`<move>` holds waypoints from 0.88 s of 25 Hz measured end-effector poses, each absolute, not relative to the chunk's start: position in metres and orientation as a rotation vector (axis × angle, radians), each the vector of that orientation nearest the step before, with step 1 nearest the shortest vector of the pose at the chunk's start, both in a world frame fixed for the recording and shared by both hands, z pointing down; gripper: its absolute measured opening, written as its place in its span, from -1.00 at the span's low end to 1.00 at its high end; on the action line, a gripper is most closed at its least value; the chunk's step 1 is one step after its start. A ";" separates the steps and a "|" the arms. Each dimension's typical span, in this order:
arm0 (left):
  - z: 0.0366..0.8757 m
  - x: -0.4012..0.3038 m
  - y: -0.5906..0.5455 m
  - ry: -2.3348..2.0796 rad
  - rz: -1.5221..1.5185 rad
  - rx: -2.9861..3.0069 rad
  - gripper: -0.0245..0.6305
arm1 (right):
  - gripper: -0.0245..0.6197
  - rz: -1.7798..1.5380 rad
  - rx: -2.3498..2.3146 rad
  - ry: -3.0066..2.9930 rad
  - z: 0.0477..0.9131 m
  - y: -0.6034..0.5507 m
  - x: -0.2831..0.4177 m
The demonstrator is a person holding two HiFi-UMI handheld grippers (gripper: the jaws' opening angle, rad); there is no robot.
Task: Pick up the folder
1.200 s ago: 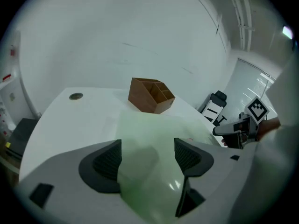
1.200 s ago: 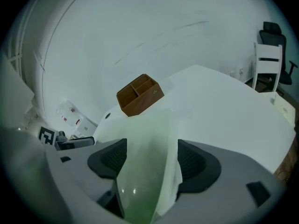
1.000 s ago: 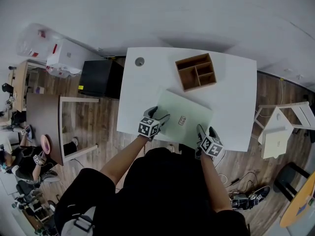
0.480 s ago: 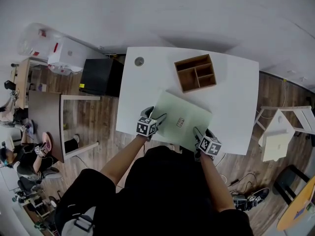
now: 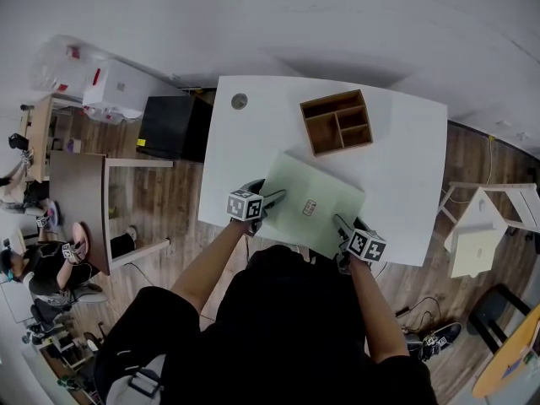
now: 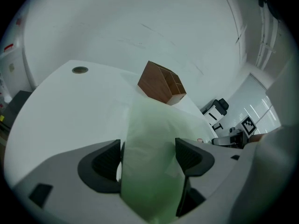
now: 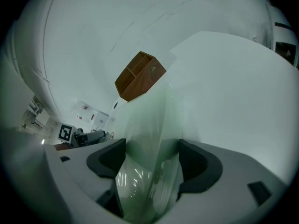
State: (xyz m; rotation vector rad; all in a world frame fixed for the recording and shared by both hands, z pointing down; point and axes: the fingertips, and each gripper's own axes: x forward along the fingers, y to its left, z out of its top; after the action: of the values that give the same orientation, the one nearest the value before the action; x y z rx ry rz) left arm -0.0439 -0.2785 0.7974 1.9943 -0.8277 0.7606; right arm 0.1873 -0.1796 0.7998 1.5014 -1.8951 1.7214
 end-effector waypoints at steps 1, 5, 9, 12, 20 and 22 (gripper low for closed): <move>0.798 -0.044 -0.279 -0.822 0.756 1.986 0.16 | 0.11 1.721 1.496 -1.906 0.800 -0.181 0.188; 0.801 -0.042 -0.283 -0.829 0.753 1.988 0.16 | 0.11 1.713 1.539 -1.937 0.801 -0.186 0.191; 0.795 -0.040 -0.277 -0.875 0.687 1.971 0.16 | 0.10 1.594 1.643 -2.002 0.786 -0.191 0.203; 0.777 -0.040 -0.275 -0.934 0.614 2.023 0.16 | 0.10 1.476 1.635 -2.071 0.766 -0.198 0.205; 0.712 -0.050 -0.273 -1.009 0.482 2.177 0.16 | 0.10 1.243 1.642 -2.207 0.701 -0.199 0.192; 0.694 -0.059 -0.266 -1.025 0.456 2.201 0.16 | 0.10 1.215 1.641 -2.227 0.685 -0.194 0.184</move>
State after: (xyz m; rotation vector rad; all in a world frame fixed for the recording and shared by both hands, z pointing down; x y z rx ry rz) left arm -0.0586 -0.2662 0.6944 2.2014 -1.0252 0.4558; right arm 0.1835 -0.1940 0.6852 1.6407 -2.2271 1.2150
